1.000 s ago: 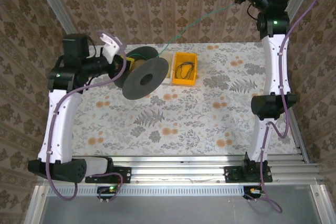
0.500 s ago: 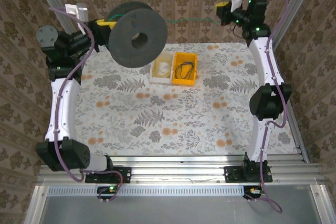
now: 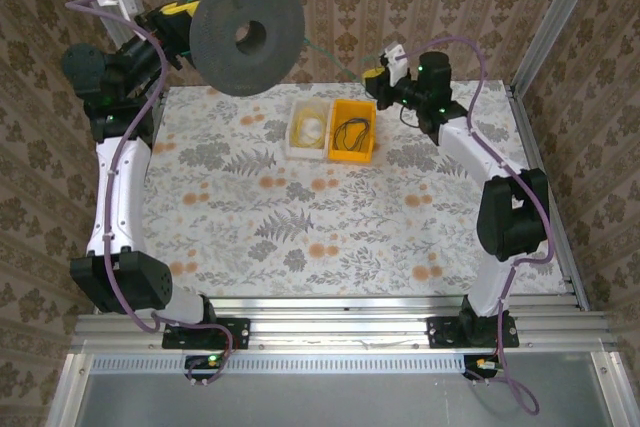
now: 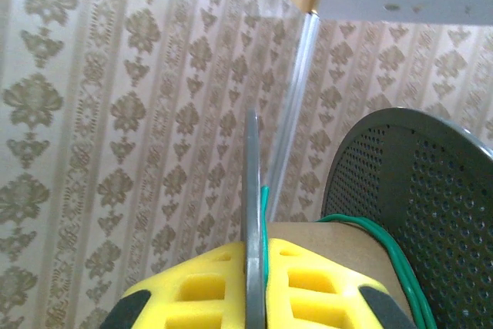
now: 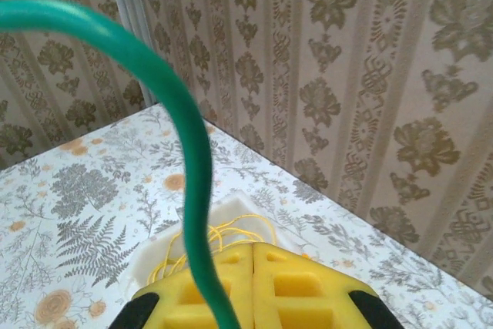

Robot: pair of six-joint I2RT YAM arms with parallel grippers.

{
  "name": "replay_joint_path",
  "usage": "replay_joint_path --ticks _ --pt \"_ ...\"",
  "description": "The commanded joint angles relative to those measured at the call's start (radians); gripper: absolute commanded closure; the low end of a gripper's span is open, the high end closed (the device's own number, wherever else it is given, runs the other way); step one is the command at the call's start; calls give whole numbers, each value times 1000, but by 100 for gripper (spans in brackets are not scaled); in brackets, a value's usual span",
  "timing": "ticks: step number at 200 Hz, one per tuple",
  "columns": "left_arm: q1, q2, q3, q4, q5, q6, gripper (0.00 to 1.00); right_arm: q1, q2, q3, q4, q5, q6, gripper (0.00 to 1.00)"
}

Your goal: Wrap the cables

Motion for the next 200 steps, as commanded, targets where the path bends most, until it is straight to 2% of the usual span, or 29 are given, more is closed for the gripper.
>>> replay_joint_path --ticks 1,18,56,105,123,164,200 --pt "-1 -30 54 107 -253 -39 100 51 -8 -66 -31 147 -79 100" --pt "-29 -31 49 59 -298 4 100 127 -17 -78 -61 254 -111 100" --pt "-114 -42 42 -98 -480 136 100 340 19 -7 -157 551 -216 100" --pt "-261 -16 151 -482 -742 383 100 536 69 109 -201 815 -307 100" --pt "-302 -2 182 -573 -827 451 100 580 64 122 -204 889 -346 100" --pt "-371 26 222 -673 -923 554 100 620 21 114 -222 1007 -445 100" --pt "-425 73 310 -799 -1016 666 100 624 -75 36 -186 1027 -520 100"
